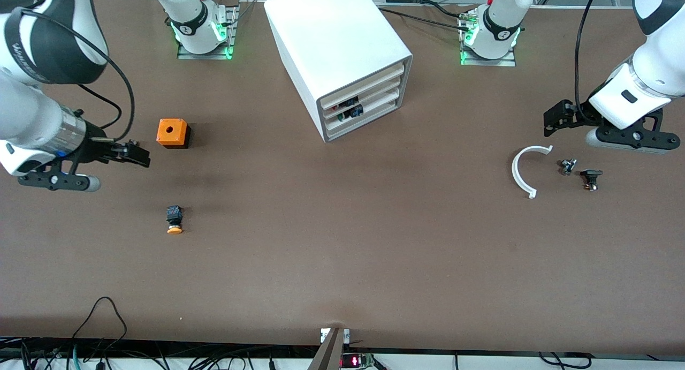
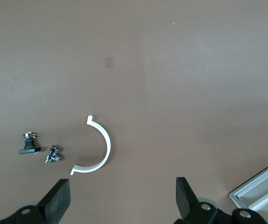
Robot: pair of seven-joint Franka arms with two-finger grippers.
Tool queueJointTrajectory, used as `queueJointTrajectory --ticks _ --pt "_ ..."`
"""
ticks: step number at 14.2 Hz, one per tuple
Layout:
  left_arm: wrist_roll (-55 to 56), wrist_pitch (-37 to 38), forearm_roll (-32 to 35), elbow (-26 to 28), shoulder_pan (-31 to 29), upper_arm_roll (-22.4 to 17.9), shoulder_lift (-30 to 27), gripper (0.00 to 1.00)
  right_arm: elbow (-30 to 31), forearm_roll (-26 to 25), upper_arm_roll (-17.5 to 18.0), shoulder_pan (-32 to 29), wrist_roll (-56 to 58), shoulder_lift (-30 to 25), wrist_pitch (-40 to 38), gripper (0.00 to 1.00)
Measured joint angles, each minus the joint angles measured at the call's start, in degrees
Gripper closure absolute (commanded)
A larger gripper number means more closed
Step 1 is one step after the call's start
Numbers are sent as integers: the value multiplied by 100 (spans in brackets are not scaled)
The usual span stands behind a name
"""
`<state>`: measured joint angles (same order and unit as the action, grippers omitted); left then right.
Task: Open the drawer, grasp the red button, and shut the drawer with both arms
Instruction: 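Reach the left gripper to the drawer handle while the right gripper moves inward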
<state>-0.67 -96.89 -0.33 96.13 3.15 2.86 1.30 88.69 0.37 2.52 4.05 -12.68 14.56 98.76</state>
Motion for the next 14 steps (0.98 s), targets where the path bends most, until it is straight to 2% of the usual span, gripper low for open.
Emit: queueJointTrajectory --ticks 3,6,10,12,14 --pt "1 77 0 1 4 64 1 0 0 0 1 108 -311 159 200 0" --pt "-14 636 -236 -3 3 100 0 0 0 1 2 204 -443 289 331 0" --pt "-35 1405 -1718 -21 11 218 0 0 1 3 6 422 -750 418 502 0" --pt "-49 1519 -2333 -6 20 423 43 0 1 3 6 495 -921 439 568 0" --pt "-101 1457 -3253 10 23 507 245 0 0 3 7 566 -1096 439 629 0"
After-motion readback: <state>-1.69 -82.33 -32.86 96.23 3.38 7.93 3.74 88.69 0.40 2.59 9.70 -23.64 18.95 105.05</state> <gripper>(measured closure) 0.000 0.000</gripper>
